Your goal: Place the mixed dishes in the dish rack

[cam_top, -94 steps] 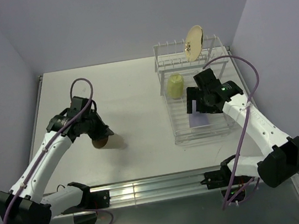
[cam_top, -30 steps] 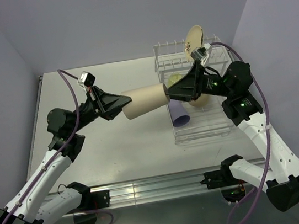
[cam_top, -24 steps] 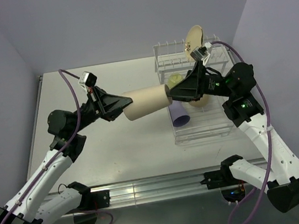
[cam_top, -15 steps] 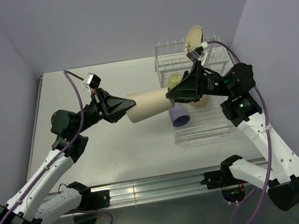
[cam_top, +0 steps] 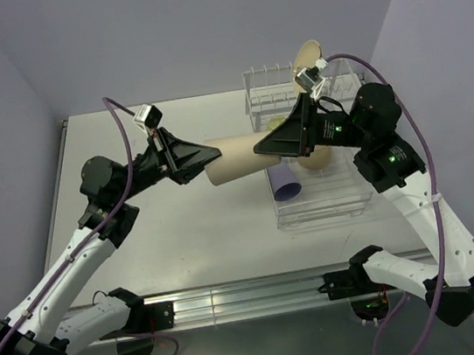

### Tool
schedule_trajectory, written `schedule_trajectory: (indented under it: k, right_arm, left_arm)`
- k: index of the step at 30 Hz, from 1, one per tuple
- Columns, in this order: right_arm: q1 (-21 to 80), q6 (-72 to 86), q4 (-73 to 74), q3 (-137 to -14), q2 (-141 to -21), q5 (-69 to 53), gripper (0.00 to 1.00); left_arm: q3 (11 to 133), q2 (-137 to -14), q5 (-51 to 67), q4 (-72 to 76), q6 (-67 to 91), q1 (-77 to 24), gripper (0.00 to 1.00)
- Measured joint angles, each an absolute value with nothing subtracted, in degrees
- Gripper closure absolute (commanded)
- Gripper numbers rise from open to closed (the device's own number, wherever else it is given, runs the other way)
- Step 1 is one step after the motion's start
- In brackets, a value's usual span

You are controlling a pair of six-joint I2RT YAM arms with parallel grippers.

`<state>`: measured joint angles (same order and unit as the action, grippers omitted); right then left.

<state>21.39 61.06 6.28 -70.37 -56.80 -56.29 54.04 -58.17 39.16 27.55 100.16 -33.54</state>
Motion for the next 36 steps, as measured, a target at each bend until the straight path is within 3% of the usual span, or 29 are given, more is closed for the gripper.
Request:
schedule_trajectory:
  k: [7, 10, 11, 12, 13, 15, 16, 17, 22, 26, 31, 36]
  right_arm:
    - [24.05, 50.13, 19.97, -73.65, -57.63, -50.78, 0.12]
    - [24.25, 47.97, 22.85, -73.54, -57.74, -49.60, 0.29]
    - [24.23, 47.62, 23.46, -73.49, -57.76, -49.50, 0.54]
    - [24.25, 47.09, 23.62, -73.43, -57.76, -49.47, 0.70]
    - [24.25, 47.42, 23.64, -73.10, -57.76, -49.56, 1.00]
    - [24.25, 47.40, 23.35, -72.66, -57.76, -49.82, 1.00]
    - [24.27, 47.46, 23.49, -72.64, -57.80, -49.98, 1.00]
    - [24.40, 47.35, 23.53, -72.62, -57.87, -50.24, 1.00]
    - [24.29, 44.66, 26.28, -72.73, -57.87, -49.41, 1.00]
    - [22.70, 39.20, 35.79, -75.11, -58.50, -44.97, 1.00]
    - [21.87, 31.59, 50.94, -81.36, -60.97, -27.73, 1.00]
    - [20.67, 27.22, 63.09, -82.46, -62.57, -7.38, 1.00]
  left_arm:
    - [56.03, -58.94, 39.07, 20.32, 96.66, -34.20, 1.00]
    - [55.46, -59.07, 38.98, 19.16, 96.62, -34.33, 1.00]
    - [55.18, -59.05, 38.98, 19.27, 96.66, -34.35, 1.00]
    - [54.83, -58.96, 38.98, 19.44, 96.68, -34.33, 1.00]
    - [54.48, -58.83, 39.03, 20.03, 96.82, -34.33, 0.99]
    - [53.30, -58.54, 38.96, 21.08, 97.12, -34.33, 0.58]
    - [52.64, -58.52, 38.68, 21.80, 97.06, -34.33, 0.17]
    - [52.10, -58.54, 38.50, 21.91, 96.97, -34.33, 0.01]
    - [48.75, -57.49, 37.06, 19.31, 96.27, -33.47, 0.01]
    - [48.66, -53.39, 34.54, 7.66, 91.64, -29.91, 0.01]
    - [51.88, -49.06, 28.99, -13.19, 83.64, -25.02, 0.01]
    - [53.15, -49.63, 27.03, -23.81, 78.15, -24.45, 0.01]
